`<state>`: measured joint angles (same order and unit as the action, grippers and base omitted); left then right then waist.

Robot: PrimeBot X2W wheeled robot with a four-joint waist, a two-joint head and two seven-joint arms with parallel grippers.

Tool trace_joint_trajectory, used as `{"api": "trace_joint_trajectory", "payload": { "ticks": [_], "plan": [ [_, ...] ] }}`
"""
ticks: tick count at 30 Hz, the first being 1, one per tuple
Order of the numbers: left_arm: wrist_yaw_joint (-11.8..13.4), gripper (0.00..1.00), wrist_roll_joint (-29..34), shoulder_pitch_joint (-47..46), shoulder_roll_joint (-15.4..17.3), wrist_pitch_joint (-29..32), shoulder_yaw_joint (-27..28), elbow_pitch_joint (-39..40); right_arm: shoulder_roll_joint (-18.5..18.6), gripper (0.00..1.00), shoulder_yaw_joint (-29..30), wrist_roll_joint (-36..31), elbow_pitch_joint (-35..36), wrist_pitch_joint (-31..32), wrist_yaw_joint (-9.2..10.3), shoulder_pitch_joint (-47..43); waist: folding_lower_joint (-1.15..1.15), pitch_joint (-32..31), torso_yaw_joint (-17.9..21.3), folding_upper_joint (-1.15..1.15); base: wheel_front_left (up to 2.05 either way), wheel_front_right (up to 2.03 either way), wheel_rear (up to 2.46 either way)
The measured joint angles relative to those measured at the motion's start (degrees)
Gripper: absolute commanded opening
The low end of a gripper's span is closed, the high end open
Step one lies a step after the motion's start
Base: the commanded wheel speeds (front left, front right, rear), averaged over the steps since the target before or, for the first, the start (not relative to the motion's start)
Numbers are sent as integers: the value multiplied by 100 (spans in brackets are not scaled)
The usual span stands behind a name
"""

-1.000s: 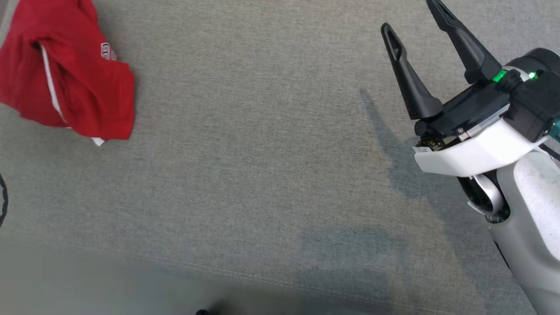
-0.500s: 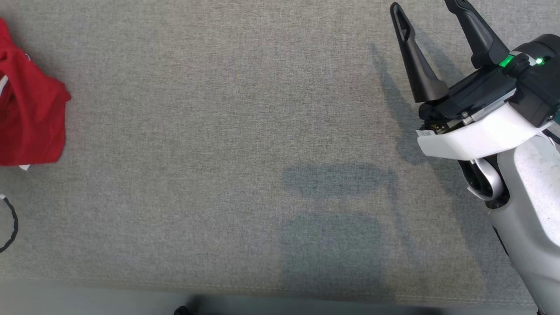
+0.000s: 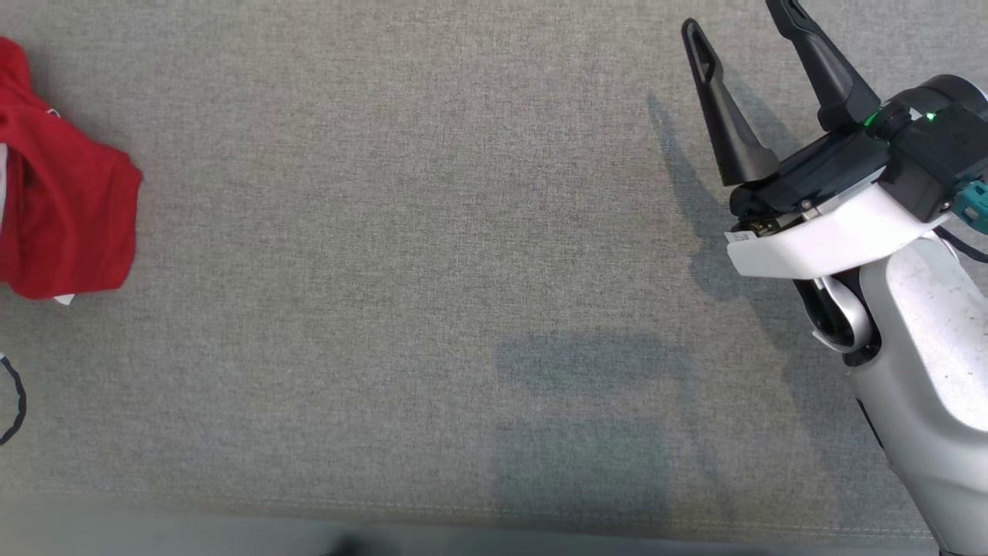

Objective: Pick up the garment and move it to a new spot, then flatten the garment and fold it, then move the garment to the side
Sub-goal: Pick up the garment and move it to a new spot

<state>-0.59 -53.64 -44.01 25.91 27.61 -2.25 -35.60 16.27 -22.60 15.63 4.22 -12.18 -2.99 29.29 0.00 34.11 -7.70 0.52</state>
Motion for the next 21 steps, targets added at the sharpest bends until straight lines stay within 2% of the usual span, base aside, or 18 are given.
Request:
{"api": "trace_joint_trajectory", "payload": {
  "ticks": [8, 21],
  "plan": [
    [-435, 0, 145, -57, 4, -398, -114, -41, -102, 100, 22, 5, -326, -147, -1, -5, 0, -387, 23, 0, 0, 0, 0],
    [-623, 0, 391, -77, 11, -626, -644, 412, -213, 100, 245, 168, -705, -225, 58, -515, 0, -1302, 180, 0, 0, 0, 0]
  ]
}}
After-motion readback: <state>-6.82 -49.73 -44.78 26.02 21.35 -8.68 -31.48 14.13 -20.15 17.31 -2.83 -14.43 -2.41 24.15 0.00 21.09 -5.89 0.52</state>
